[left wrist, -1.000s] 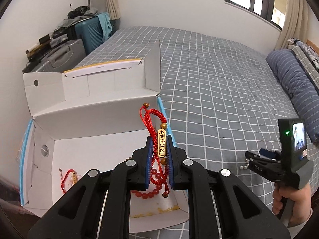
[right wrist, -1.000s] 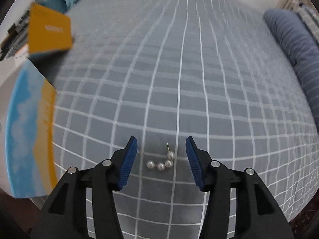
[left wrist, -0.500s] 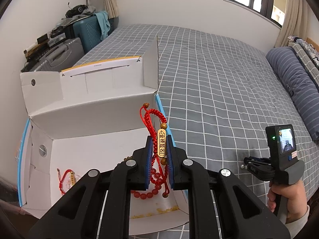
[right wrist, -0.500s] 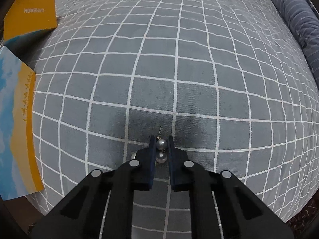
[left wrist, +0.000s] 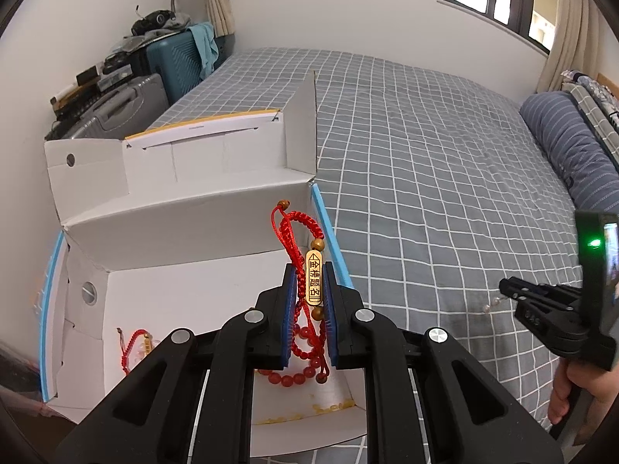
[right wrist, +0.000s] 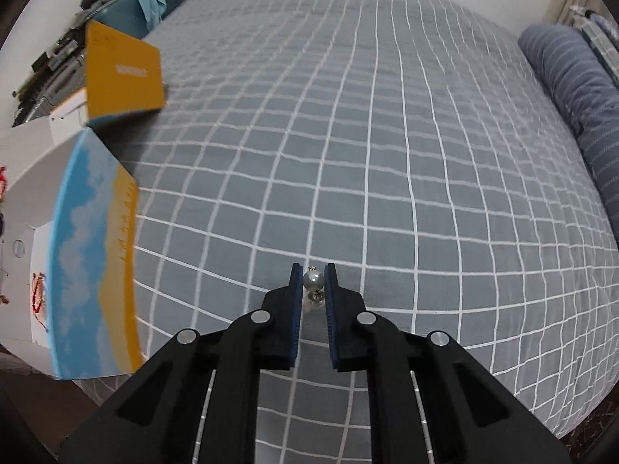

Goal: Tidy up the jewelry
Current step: 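Carry the red string bracelet and pearl earrings over the white box with both tools, then open both tools to drop the bracelet and earrings into the box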

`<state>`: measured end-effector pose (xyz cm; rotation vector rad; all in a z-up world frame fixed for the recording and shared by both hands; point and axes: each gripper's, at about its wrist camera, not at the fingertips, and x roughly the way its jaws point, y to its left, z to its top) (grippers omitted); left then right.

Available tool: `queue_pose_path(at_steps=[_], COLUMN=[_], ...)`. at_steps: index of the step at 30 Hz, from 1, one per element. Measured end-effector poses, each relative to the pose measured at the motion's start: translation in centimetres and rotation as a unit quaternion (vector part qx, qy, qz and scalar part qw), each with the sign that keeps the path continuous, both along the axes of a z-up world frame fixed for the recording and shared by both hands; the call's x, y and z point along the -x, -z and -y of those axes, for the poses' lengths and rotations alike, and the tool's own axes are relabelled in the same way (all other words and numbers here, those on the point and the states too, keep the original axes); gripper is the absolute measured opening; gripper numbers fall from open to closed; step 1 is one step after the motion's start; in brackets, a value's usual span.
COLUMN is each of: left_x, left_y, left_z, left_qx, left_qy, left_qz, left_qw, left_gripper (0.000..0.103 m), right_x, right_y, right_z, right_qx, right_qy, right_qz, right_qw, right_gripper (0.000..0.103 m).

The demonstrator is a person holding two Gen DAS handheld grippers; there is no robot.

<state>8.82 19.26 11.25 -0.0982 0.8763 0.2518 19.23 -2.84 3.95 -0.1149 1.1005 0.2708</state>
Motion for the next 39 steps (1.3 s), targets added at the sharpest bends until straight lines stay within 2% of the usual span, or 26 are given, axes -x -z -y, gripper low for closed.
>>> queue_pose_path(at_steps=[10,15,21,25,29,35,39], left_x=[1.0,2.4,4.5,5.7,6.7,7.3,7.1], left_y=[-0.1,-0.4,-0.2,0.8,2.2,4.8,6.0], left_z=[-1.8,-4.0,-7.3,-10.1,-13.1,-16.6,-17.9], left_qx=[-0.001,0.002,0.007,0.011,0.017,0.021,0.023], left_qy=[-0.009,-0.024,-0.049,-0.069,-0.09,-0.11,-0.116], left_qz=[-0.002,-0.001,-0.001,-0.01,-0.022,-0.052,-0.067], left_qw=[1.0,0.9997,0.9988,0.9975,0.9956,0.9923,0.9907], left_gripper=[0.013,0.013,0.013,0.013,0.013,0.013,0.013], right_x=[2.9,5.3,7.6,8.5,8.4,7.3,7.0], right_y=[-6.0,-8.7,-9.8,-9.1,-6.6,-1.8,0.1], right_z=[-2.4,-5.7,-11.2,-15.5,-19.6,-23.8,-25.4], right_qx=[-0.033,-0.054,-0.074,-0.079,-0.081,-0.047,-0.026], right_qy=[-0.016,-0.043,-0.088,-0.12,-0.149,-0.16,-0.164], right_qz=[0.069,0.102,0.119,0.114,0.085,0.038,0.02], right_qw=[0.997,0.992,0.986,0.983,0.982,0.985,0.986], right_gripper=[0.011,0.011,0.011,0.011,0.011,0.011,0.011])
